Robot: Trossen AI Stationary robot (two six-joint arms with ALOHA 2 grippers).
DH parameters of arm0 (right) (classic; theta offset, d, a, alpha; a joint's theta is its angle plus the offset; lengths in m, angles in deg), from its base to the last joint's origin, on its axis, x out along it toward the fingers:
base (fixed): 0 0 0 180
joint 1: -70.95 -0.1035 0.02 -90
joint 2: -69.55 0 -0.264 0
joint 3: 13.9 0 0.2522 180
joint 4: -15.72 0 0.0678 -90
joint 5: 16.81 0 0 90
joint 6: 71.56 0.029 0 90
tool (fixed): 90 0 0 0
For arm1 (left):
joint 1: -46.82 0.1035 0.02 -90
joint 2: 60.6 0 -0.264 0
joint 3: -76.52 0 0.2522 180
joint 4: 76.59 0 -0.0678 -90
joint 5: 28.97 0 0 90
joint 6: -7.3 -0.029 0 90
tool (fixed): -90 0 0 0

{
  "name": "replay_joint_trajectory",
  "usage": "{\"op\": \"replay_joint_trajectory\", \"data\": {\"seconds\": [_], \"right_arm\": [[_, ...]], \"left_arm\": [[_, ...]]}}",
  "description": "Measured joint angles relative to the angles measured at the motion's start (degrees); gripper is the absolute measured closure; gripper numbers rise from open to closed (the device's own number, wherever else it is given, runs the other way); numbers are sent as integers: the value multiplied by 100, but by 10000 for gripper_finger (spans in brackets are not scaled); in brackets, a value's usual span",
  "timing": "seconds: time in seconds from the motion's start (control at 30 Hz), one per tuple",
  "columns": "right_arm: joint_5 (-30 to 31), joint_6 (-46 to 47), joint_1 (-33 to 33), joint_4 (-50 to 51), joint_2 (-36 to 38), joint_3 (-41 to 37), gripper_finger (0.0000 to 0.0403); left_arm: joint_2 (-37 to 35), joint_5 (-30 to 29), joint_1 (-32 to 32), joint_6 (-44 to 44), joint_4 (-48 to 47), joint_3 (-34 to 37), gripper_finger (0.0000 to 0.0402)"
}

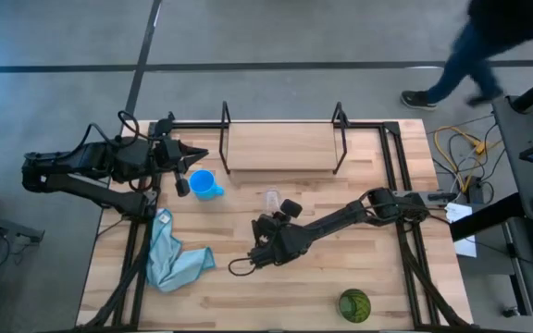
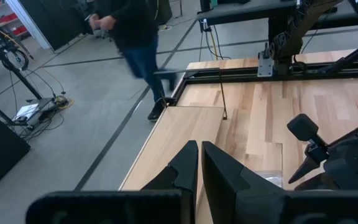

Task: Stack small to large cups/mugs on shelf
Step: Put the transparent mug on the shelf

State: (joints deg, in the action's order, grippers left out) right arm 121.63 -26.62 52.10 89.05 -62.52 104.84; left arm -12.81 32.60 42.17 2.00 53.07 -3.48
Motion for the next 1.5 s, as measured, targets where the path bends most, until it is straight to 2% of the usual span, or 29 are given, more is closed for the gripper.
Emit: {"op": "replay_joint_trajectory", "data": {"seconds": [0.47,0.67,0.87,1.1,1.27,1.33,1.5], "right_arm": [[280,0,385,-53,-7,-23,347],[278,-8,536,-53,-7,-23,387],[251,2,552,-60,-7,-20,395],[236,-321,358,74,56,524,395],[229,-438,308,612,66,1009,395],[72,-277,311,822,66,1179,395],[-762,-119,400,1081,70,1563,394]], "left_arm": [[-1,0,0,-2,4,-4,394],[-68,-16,1,-9,1,-4,394],[-164,-89,0,-302,-2,-4,394],[-290,-302,2,-310,0,-7,394],[-332,-345,2,-310,-2,-7,394],[-343,-343,2,-304,0,-7,394],[-348,-345,2,-299,0,-7,394]]}}
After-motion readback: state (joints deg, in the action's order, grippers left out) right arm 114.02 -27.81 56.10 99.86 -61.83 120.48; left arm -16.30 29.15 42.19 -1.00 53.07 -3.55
